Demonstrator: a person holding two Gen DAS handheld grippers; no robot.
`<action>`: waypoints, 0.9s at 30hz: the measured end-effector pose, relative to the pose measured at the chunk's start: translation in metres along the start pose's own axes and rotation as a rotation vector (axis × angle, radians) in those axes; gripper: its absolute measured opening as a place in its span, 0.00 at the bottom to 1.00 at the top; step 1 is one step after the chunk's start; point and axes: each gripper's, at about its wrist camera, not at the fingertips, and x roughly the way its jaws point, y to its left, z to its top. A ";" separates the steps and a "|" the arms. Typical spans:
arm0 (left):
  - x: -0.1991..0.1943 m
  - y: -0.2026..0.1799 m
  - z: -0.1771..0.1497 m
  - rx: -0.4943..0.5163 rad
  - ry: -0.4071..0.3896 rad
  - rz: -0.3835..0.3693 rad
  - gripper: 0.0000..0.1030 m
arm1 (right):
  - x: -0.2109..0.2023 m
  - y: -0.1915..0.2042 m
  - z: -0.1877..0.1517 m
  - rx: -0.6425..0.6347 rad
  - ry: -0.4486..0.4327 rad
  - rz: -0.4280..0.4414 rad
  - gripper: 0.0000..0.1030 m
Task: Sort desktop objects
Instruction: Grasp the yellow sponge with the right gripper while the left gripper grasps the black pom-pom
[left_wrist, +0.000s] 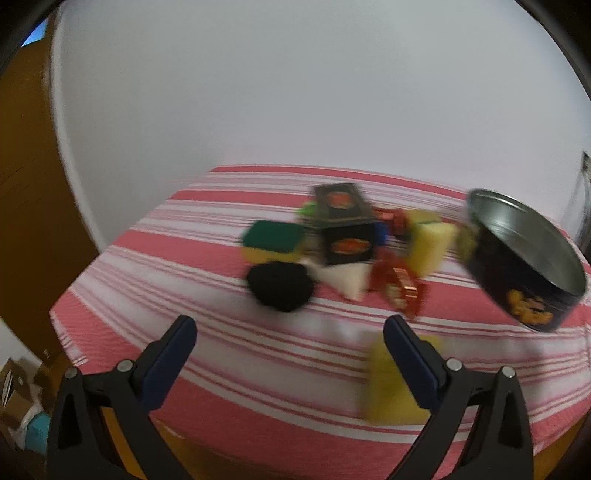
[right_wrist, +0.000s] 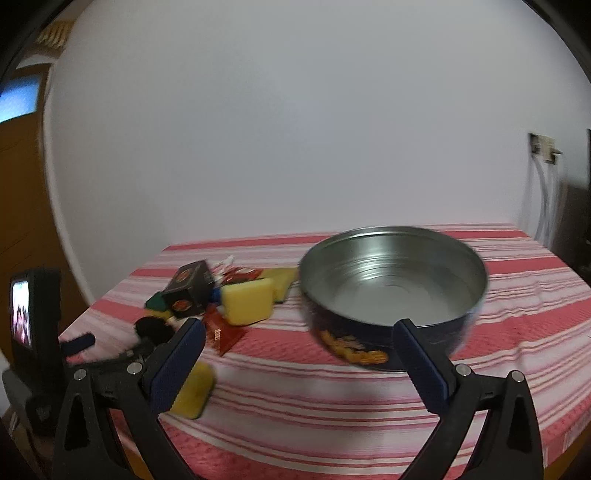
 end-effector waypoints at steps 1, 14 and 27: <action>0.003 0.013 0.001 -0.021 0.003 0.018 1.00 | 0.004 0.005 -0.001 -0.012 0.013 0.023 0.99; 0.027 0.068 0.005 -0.050 0.021 0.087 1.00 | 0.081 0.086 -0.036 -0.152 0.276 0.246 0.99; 0.051 0.064 0.016 -0.055 0.065 -0.002 1.00 | 0.118 0.121 -0.059 -0.298 0.374 0.202 0.62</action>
